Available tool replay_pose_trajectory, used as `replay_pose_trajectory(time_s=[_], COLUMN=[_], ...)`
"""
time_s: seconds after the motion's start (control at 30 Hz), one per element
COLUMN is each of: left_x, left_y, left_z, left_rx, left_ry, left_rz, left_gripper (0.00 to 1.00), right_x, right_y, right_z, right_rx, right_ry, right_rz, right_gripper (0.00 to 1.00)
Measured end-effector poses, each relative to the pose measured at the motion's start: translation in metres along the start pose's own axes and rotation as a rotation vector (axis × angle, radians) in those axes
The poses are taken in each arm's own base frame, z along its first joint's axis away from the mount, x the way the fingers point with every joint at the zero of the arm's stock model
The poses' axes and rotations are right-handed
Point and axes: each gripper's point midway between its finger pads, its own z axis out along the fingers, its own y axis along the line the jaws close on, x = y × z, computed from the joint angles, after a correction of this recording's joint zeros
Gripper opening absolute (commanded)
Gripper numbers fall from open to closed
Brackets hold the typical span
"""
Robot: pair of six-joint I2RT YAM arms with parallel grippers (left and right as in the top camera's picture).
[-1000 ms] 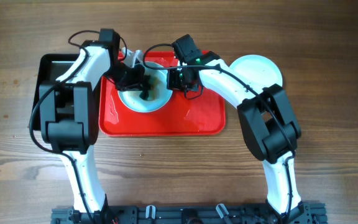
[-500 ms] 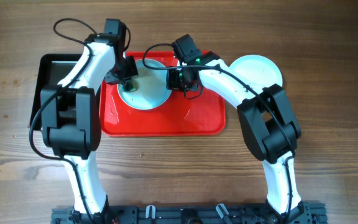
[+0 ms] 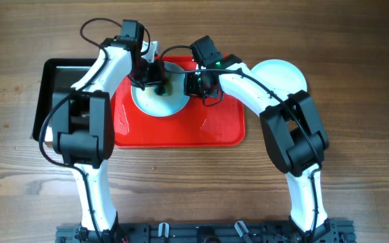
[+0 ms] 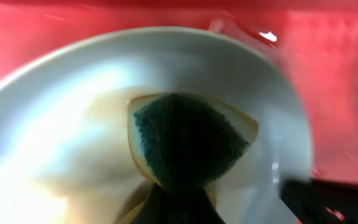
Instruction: Clean dirty plates on tray and stack at the side
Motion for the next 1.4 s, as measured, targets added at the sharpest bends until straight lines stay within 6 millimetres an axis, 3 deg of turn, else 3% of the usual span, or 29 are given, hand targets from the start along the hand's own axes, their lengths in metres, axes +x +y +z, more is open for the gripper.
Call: replay_pose_trajectory(time_s=[0.17,0.37,0.43,0.7,1.03,1.23,1.4], left_x=[0.030,0.078,0.079,0.047,-0.005,-0.025,-0.028], left_y=[-0.015,-0.021,-0.016,0.036,0.075,0.062,0.026], left_z=[0.000,-0.011,-0.010,-0.014,-0.028,-0.022,-0.008], left_rx=[0.099,0.149,0.123,-0.241,-0.503,-0.421,-0.212], left_ry=[0.119,0.310,0.314,0.185,-0.105,-0.170,-0.131], left_rz=[0.059,0.124,0.144,-0.013,-0.230,-0.194,-0.041], left_gripper=[0.04,0.04,0.04,0.04,0.04,0.04,0.04], right_x=[0.000,0.001,0.001,0.003,0.002,0.002,-0.001], right_y=[0.000,0.001,0.001,0.009,0.009,0.008,0.003], right_z=[0.000,0.000,0.000,0.002,0.001,0.001,0.000], right_rx=[0.000,-0.001,-0.001,-0.018,-0.023,-0.021,-0.013], right_ry=[0.001,0.002,0.002,0.002,0.001,0.001,-0.002], right_rz=[-0.001,-0.002,-0.003,-0.015,-0.016,-0.001,0.008], right_gripper=[0.04,0.04,0.04,0.04,0.04,0.04,0.04])
